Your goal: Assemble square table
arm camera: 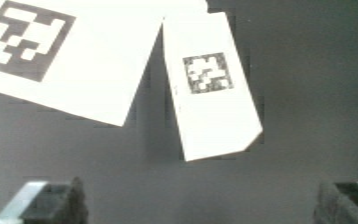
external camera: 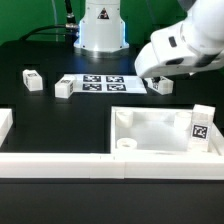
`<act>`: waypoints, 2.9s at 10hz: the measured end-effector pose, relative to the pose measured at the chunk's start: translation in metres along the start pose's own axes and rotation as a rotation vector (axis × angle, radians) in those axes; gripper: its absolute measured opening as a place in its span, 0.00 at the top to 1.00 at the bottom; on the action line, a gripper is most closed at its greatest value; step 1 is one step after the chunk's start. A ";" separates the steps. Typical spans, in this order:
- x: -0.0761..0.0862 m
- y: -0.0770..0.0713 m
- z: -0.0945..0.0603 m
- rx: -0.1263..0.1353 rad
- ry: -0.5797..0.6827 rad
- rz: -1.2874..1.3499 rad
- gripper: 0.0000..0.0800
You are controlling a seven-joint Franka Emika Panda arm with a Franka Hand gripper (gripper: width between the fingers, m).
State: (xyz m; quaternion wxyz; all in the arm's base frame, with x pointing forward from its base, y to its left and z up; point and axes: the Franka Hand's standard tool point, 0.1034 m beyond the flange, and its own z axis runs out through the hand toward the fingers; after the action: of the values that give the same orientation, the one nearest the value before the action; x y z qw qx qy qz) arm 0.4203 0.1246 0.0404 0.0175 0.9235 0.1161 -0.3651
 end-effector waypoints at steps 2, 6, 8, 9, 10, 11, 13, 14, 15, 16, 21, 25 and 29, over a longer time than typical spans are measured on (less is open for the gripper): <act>0.002 0.001 0.003 0.003 -0.069 0.002 0.19; -0.003 -0.001 0.021 -0.036 -0.054 -0.037 0.19; -0.002 0.000 0.020 -0.034 -0.051 -0.035 0.19; -0.002 0.000 0.021 -0.034 -0.052 -0.035 0.19; -0.002 -0.002 0.023 -0.041 -0.048 -0.026 0.19; -0.004 -0.015 0.037 -0.068 -0.046 -0.044 0.19; -0.011 -0.016 0.051 -0.067 -0.069 -0.050 0.19; -0.010 -0.016 0.050 -0.067 -0.067 -0.050 0.19; -0.010 -0.015 0.050 -0.067 -0.067 -0.050 0.22; -0.010 -0.015 0.051 -0.066 -0.068 -0.049 0.22; -0.010 -0.014 0.051 -0.065 -0.069 -0.048 0.64; -0.011 -0.013 0.046 -0.059 -0.075 -0.045 0.64; -0.036 0.036 -0.060 0.000 -0.082 -0.004 0.64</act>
Offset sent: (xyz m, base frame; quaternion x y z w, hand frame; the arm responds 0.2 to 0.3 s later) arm -0.0352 0.0167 -0.0155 -0.0839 0.0213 -0.0845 0.9927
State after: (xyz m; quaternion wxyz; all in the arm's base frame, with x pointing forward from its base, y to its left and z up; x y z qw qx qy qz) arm 0.4433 0.0897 0.1073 0.0213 0.9075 0.1172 -0.4029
